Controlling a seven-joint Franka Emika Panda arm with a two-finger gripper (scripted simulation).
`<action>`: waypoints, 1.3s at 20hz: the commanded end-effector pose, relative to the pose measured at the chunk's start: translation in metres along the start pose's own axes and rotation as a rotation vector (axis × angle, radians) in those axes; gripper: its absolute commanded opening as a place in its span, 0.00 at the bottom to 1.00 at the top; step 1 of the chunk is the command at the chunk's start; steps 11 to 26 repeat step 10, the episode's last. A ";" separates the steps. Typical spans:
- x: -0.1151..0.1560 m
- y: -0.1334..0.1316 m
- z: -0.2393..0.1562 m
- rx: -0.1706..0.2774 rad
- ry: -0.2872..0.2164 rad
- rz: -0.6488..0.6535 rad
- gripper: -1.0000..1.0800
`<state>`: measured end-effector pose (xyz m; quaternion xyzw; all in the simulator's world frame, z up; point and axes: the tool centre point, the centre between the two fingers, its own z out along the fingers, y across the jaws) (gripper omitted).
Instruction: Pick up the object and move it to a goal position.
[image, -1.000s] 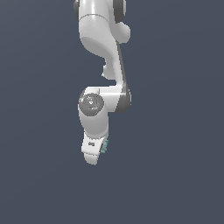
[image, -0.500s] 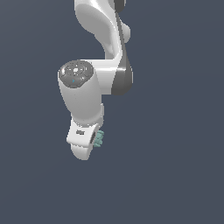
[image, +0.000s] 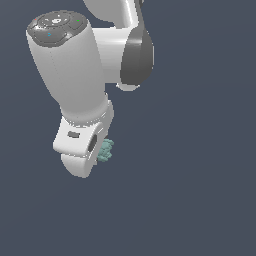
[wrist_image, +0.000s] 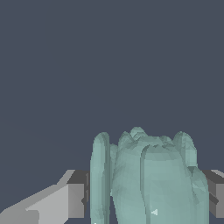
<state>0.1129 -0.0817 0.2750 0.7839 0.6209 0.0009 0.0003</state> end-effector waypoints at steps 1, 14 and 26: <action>-0.001 0.002 -0.011 0.002 0.000 0.000 0.00; -0.003 0.006 -0.023 0.001 -0.001 0.000 0.00; -0.003 0.006 -0.023 0.001 -0.001 0.000 0.00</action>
